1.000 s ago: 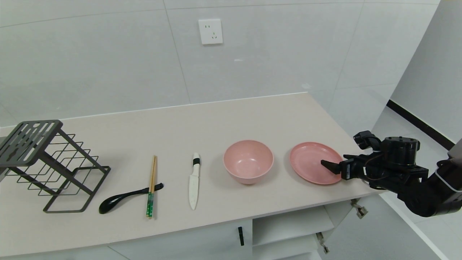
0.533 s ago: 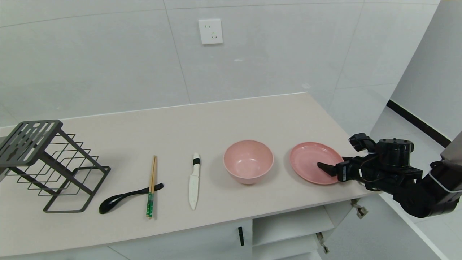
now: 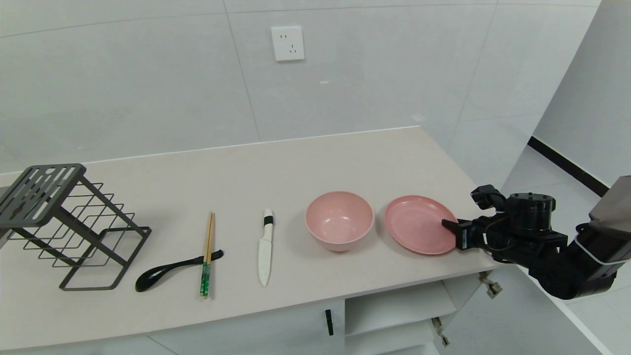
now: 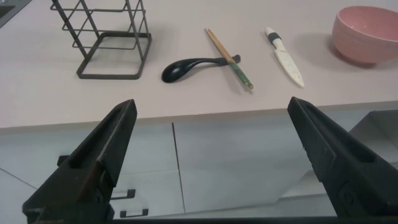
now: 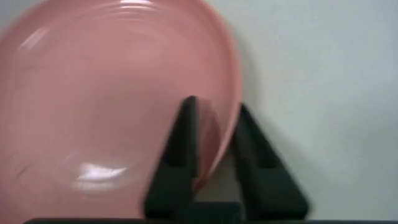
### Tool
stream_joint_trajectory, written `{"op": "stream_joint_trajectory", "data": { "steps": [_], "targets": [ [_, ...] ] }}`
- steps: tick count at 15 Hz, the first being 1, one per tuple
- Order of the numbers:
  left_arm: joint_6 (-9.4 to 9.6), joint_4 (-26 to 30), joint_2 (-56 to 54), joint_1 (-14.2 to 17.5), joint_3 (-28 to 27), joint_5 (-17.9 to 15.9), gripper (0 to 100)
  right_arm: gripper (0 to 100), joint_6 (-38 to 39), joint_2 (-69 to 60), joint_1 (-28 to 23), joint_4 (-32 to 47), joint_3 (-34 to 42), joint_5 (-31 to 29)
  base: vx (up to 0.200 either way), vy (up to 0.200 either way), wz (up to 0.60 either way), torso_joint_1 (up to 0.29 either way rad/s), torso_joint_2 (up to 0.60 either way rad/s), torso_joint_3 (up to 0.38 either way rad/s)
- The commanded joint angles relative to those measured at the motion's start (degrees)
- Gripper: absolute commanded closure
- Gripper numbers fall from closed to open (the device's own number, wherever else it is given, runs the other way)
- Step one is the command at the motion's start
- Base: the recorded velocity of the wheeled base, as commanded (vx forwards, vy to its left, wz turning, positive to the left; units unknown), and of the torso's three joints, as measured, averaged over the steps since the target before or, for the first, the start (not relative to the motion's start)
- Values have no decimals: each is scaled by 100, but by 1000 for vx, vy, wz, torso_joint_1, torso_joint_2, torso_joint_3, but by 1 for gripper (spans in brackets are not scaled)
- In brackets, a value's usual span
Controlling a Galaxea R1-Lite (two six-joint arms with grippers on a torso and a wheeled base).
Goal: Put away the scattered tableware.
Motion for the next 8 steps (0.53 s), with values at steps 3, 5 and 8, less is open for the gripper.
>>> {"op": "stream_joint_trajectory", "data": {
  "steps": [3,5,8],
  "targets": [
    [13,-2,7,4,0,-4,0,100,-3,71,-111,48,0,-165,0,0,0,0,0,0],
    [22,-2,7,4,0,-4,0,100,-3,-289,-76,40,0,-165,0,0,0,0,0,0],
    [22,-2,7,4,0,-4,0,100,-21,-1221,-23,40,0,-183,0,0,0,0,0,0]
  ]
}}
